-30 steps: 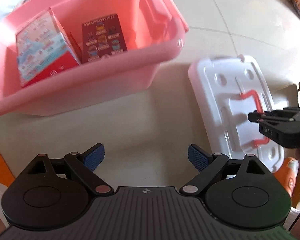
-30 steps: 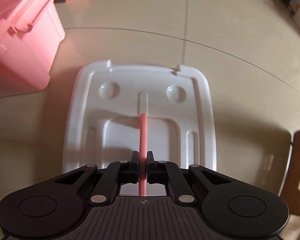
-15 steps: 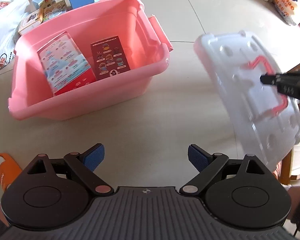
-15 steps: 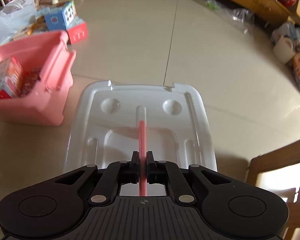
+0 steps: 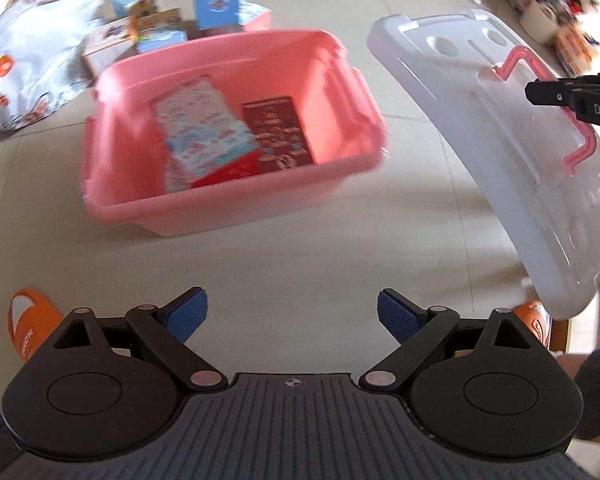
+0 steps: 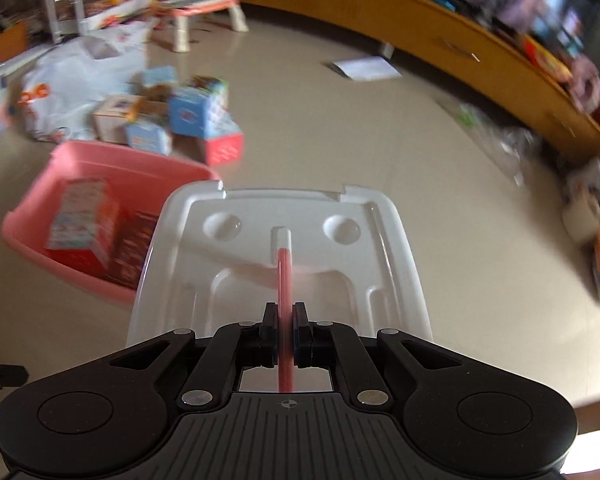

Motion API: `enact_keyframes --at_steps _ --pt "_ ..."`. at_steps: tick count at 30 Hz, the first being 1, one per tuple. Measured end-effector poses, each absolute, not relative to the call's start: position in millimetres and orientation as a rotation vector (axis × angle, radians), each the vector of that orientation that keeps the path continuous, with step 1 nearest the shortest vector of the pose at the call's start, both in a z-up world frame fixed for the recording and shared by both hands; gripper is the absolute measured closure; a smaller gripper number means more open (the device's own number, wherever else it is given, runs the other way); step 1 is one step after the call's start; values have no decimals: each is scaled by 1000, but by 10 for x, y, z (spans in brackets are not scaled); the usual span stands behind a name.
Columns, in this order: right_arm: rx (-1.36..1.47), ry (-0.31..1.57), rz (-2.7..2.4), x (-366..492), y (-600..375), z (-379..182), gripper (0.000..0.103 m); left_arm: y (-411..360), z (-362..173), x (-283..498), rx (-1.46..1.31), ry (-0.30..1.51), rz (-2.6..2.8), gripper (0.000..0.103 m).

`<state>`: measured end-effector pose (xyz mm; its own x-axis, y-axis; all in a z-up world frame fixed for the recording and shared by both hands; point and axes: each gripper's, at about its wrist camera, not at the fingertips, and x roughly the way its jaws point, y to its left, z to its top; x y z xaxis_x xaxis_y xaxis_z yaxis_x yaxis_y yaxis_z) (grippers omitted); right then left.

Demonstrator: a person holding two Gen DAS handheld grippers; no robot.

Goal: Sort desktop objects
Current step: 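Carry the white lid over the pink bin and lower it onto the rim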

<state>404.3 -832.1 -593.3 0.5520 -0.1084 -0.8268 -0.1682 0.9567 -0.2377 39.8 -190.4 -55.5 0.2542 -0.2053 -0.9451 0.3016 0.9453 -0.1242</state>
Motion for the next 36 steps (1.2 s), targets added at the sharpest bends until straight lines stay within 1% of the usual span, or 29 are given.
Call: enact_keyframes --at_steps 6,9,13,18,27,36 --pt "-382 983 203 4592 -7768 -5862 98 -1784 -631 738 -22 1274 -323 8" --pt "-433 984 293 4953 -7514 -5894 98 -1793 -796 1007 -36 1276 -292 8" --pt "-494 983 460 5322 -7201 -5974 98 -1923 -1096 1325 -25 1284 -285 8" --pt "-624 1006 628 5602 -6756 -6203 98 -2127 -1714 1546 -14 1333 -292 8" --pt "-926 995 866 5439 -6152 -6589 98 -2344 -2559 2035 -127 1356 -209 8" --pt "-1271 933 986 5224 -6124 -6783 97 -2840 -3472 2506 -171 1384 -112 8"
